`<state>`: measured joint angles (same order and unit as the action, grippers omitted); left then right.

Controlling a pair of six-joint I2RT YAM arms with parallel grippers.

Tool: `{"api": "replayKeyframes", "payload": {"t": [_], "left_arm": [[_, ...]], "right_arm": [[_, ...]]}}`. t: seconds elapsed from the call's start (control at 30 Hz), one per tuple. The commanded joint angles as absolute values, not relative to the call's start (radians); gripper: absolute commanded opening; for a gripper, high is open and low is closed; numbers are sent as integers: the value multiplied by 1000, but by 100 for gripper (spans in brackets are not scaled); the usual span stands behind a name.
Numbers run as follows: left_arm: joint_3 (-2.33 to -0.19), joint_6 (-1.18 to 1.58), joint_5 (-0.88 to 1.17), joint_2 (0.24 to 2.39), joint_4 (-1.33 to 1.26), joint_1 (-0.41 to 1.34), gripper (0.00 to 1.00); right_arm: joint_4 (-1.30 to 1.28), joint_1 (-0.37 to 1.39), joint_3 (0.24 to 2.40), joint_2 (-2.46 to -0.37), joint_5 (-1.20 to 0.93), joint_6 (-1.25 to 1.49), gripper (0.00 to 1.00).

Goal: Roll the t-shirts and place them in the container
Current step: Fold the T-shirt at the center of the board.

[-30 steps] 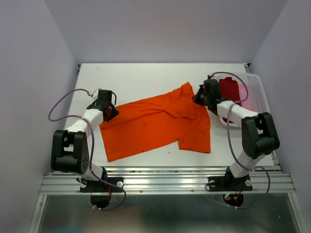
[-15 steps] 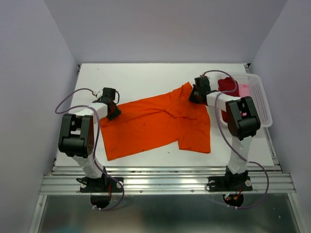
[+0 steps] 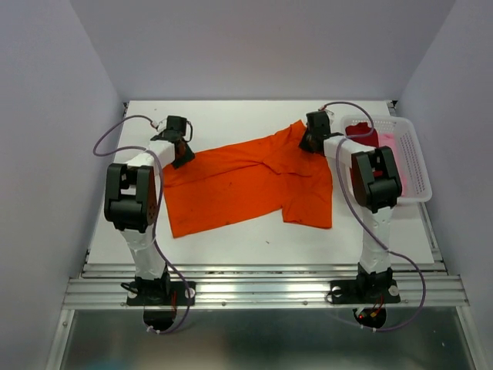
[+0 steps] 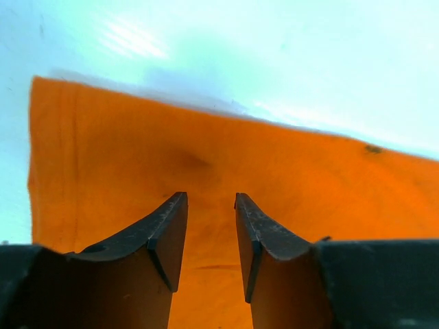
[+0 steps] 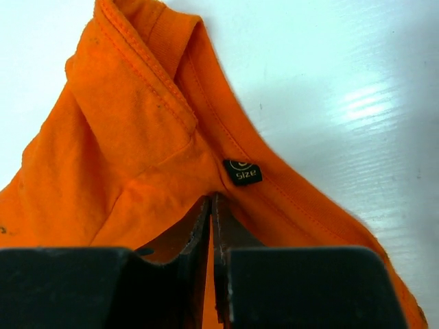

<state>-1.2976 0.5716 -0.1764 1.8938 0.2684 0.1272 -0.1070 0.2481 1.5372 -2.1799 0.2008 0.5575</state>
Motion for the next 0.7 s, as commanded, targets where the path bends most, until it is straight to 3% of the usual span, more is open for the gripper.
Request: {"api": "replayKeyframes", "payload": {"t": [0.0,0.1,0.2,0.43,0.67], "left_arm": [[-1391,538,-253,1760,357,124,50],[-1367,552,-278,1647,417,124,55],[-1283,572,-279,1545,439,126,56],[-899,740,-281,1188,587,129,56],[-744,952,-216,1005,735,135,57]], "right_arm": [[-146,241,1539,-2052,123,529,27],[-120,241,1488,-1929,42,523,53],[-120,253,1433,-1830,17,522,54],[-78,330,1073,-1531,41,518,56],[-100,357,942,-1401,40,512,60]]}}
